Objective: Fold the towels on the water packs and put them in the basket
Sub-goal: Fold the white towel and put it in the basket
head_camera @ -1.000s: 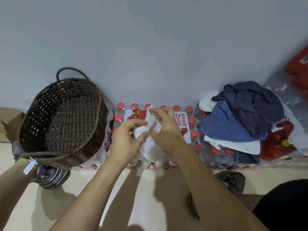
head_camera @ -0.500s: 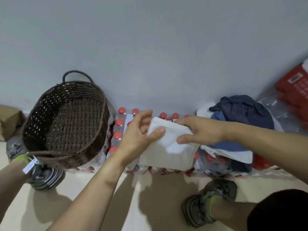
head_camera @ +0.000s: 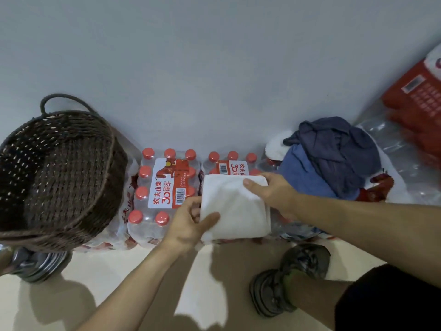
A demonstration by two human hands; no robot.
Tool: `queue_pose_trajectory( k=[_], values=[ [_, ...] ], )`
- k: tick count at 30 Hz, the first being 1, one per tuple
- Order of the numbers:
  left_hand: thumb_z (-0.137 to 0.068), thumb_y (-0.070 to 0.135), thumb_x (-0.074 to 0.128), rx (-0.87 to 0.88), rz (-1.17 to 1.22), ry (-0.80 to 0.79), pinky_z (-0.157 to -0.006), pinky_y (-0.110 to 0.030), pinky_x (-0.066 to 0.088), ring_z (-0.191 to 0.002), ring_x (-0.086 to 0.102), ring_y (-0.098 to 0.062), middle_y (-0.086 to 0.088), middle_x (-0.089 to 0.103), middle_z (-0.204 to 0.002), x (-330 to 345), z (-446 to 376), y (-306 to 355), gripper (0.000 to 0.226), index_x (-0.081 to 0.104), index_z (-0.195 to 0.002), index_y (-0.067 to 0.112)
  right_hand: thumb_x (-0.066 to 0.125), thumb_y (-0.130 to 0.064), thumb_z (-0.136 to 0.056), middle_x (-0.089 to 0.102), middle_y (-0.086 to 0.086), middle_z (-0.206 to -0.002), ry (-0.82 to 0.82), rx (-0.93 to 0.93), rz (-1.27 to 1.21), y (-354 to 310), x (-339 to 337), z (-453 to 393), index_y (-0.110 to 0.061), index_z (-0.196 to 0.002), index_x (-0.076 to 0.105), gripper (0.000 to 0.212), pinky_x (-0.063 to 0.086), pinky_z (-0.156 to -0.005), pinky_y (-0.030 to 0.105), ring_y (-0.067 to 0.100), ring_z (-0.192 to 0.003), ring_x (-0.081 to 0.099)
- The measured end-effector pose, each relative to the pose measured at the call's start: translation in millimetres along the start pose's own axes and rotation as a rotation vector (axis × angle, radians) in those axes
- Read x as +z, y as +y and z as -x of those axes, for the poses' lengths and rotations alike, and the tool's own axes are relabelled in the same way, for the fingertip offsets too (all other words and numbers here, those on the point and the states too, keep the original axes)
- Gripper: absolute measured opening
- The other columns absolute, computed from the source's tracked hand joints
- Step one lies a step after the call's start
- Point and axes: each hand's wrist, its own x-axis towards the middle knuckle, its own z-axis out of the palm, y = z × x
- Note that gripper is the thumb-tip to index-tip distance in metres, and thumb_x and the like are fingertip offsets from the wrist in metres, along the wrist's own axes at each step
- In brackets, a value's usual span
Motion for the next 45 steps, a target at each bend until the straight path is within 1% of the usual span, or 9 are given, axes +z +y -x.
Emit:
queue_pose_trajectory(
  k=[4, 9, 13, 16, 25, 28, 33, 39, 45],
  values=[
    [-0.083, 0.02, 0.075, 0.05, -0.072, 0.151, -0.072, -0.028, 0.059, -0.093, 0.07, -0.02, -0.007, 0.07, -0.106, 7, -8, -10, 0.053, 0.046, -0.127, 0.011, 0.071, -0.029, -0.089, 0.066, 0.004, -0.101, 0.207, 0.037, 0.042, -1, 7, -14, -0.009, -0.105, 0.056, 0.029, 0.053, -0.085, 0.033, 0.022, -0.096, 0.063],
    [-0.076, 0.031, 0.082, 0.001, -0.272, 0.117, -0.09, -0.041, 0.056, -0.106, 0.063, -0.019, 0.004, 0.06, -0.121, 6, -10, -7, 0.081, 0.033, -0.139, 0.021, 0.068, -0.046, -0.087, 0.065, 0.009, -0.113, 0.01, 0.328, 0.335, 13, 9, -12, -0.007, -0.116, 0.057, 0.05, 0.057, -0.088, 0.041, 0.026, -0.1, 0.065],
    [-0.07, 0.036, 0.085, -0.039, -0.525, 0.14, -0.057, -0.023, 0.048, -0.074, 0.064, -0.014, 0.007, 0.064, -0.094, 4, -8, -1, 0.056, 0.045, -0.107, 0.023, 0.076, -0.058, -0.074, 0.068, 0.006, -0.099, -0.003, 0.356, 0.297, 13, 6, -2, -0.01, -0.106, 0.06, 0.06, 0.052, -0.052, 0.022, 0.018, -0.076, 0.064],
    [-0.069, 0.043, 0.085, 0.009, -0.81, 0.22, -0.05, -0.023, 0.037, -0.063, 0.055, -0.01, 0.01, 0.058, -0.072, -3, -3, 3, 0.042, 0.05, -0.081, 0.021, 0.089, -0.042, -0.065, 0.073, 0.009, -0.093, -0.164, 0.429, 0.239, 13, -3, 6, -0.011, -0.102, 0.067, 0.053, 0.045, -0.055, 0.023, 0.014, -0.062, 0.058],
    [-0.092, 0.028, 0.065, -0.085, -0.224, 0.219, -0.032, -0.017, 0.027, -0.027, 0.041, -0.014, -0.018, 0.057, -0.056, -6, -7, 5, 0.028, 0.047, -0.085, 0.008, 0.087, -0.012, -0.07, 0.075, 0.004, -0.092, -0.083, 0.037, 0.109, 19, -12, 15, -0.011, -0.091, 0.072, 0.026, 0.06, -0.069, 0.026, 0.013, -0.079, 0.072],
    [-0.097, 0.03, 0.058, -0.107, -0.258, 0.177, -0.03, -0.015, 0.026, -0.026, 0.043, -0.016, -0.016, 0.061, -0.048, -3, -5, 0, 0.028, 0.041, -0.086, 0.011, 0.08, -0.011, -0.078, 0.075, 0.004, -0.09, -0.069, -0.009, 0.066, 17, -10, 12, -0.009, -0.092, 0.07, 0.017, 0.06, -0.082, 0.034, 0.021, -0.087, 0.071],
    [-0.096, 0.032, 0.057, -0.054, -0.379, 0.199, -0.038, -0.021, 0.036, -0.039, 0.056, -0.02, -0.02, 0.065, -0.06, -4, -7, -8, 0.028, 0.041, -0.087, 0.011, 0.073, -0.02, -0.086, 0.06, -0.013, -0.058, -0.108, -0.032, 0.181, 21, -4, 9, -0.016, -0.085, 0.058, 0.015, 0.055, -0.067, 0.028, 0.006, -0.06, 0.059],
    [-0.089, 0.026, 0.068, 0.053, -0.43, 0.228, -0.065, -0.044, 0.051, -0.063, 0.063, -0.038, -0.022, 0.064, -0.071, -2, -6, -10, 0.029, 0.053, -0.084, 0.002, 0.073, -0.041, -0.083, 0.073, -0.001, -0.095, -0.235, 0.163, 0.308, 29, -3, 13, -0.03, -0.089, 0.067, 0.013, 0.055, -0.062, 0.024, 0.011, -0.07, 0.065],
    [-0.091, 0.044, 0.062, -0.019, -0.59, 0.18, -0.062, -0.037, 0.05, -0.053, 0.058, -0.024, -0.011, 0.066, -0.059, -2, -7, -12, 0.047, 0.059, -0.07, 0.002, 0.069, -0.042, -0.088, 0.069, 0.013, -0.106, -0.147, 0.422, 0.184, 36, -4, 13, -0.013, -0.104, 0.063, 0.034, 0.062, -0.067, 0.036, 0.022, -0.085, 0.068]
  ],
)
